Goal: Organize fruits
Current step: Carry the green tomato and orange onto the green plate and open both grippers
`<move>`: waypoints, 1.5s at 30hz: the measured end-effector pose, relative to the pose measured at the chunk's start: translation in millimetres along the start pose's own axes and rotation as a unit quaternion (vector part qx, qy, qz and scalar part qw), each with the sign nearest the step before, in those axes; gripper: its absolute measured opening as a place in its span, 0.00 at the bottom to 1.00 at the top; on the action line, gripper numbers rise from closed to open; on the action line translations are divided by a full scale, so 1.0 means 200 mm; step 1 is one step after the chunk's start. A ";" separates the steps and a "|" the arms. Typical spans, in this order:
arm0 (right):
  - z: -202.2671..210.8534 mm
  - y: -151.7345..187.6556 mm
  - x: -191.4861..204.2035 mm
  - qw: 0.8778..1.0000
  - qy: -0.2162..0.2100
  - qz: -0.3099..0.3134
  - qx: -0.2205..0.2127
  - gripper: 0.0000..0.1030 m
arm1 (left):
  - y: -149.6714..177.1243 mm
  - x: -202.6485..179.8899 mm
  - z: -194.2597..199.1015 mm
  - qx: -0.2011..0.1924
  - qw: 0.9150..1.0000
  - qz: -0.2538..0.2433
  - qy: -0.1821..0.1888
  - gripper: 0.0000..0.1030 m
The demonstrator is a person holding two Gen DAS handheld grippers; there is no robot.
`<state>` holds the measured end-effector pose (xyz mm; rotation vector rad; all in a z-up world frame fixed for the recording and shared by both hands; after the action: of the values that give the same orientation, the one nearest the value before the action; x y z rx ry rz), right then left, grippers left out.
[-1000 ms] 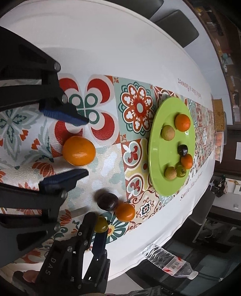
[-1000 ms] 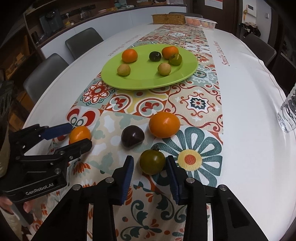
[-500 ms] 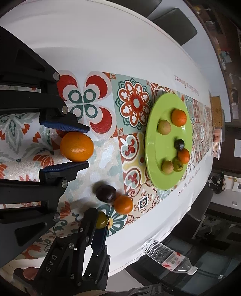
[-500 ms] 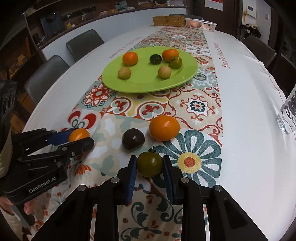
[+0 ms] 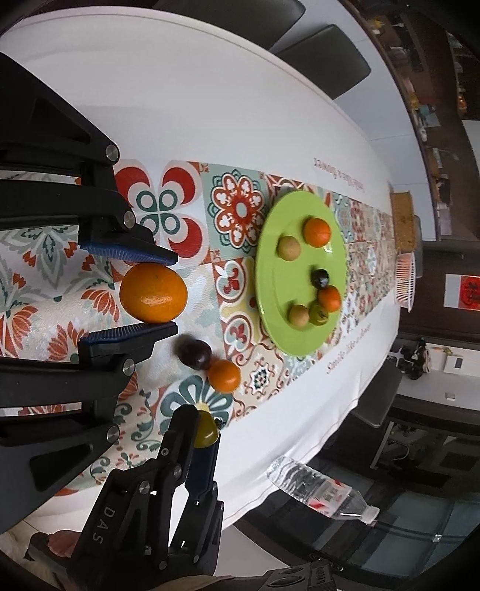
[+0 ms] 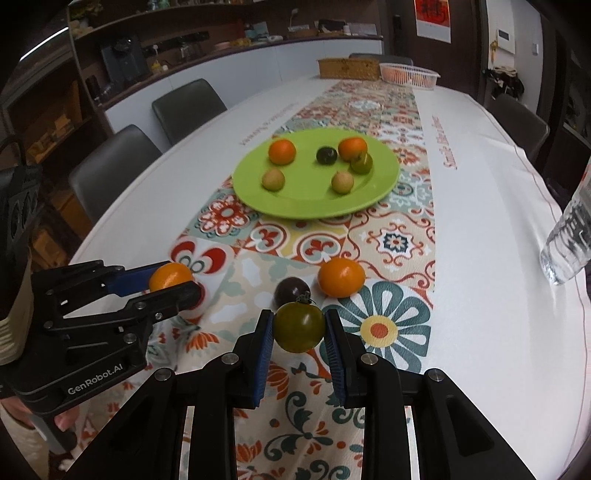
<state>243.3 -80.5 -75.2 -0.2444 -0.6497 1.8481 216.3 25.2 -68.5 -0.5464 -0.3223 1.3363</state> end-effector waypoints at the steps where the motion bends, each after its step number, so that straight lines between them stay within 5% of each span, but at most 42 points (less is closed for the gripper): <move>1: 0.02 -0.01 0.00 1.000 -0.001 0.002 -0.005 0.28 | 0.00 0.00 0.01 -0.004 1.000 0.000 0.000 0.30; 22: 0.31 -0.25 0.05 0.994 -0.018 0.032 -0.101 0.28 | -0.25 -0.05 0.30 -0.095 0.995 -0.011 -0.009 0.30; 45: 0.08 -0.69 -0.06 0.995 -0.027 0.045 -0.089 0.28 | -0.65 0.09 0.10 -0.116 0.993 -0.022 -0.018 0.29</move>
<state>352.7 -63.7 10.9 -0.3464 -0.8561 1.8904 317.7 29.8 17.2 -0.7053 -0.5199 1.2745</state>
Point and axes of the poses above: each gripper's, at about its wrist camera, not at the fingertips, and z roughly against the way its jaws point, x to its left, y to its underside, the point moved 5 cm from there along -z, roughly the way its jaws point, and after that the axes turned 5 degrees about x, right-handed, at the moved point
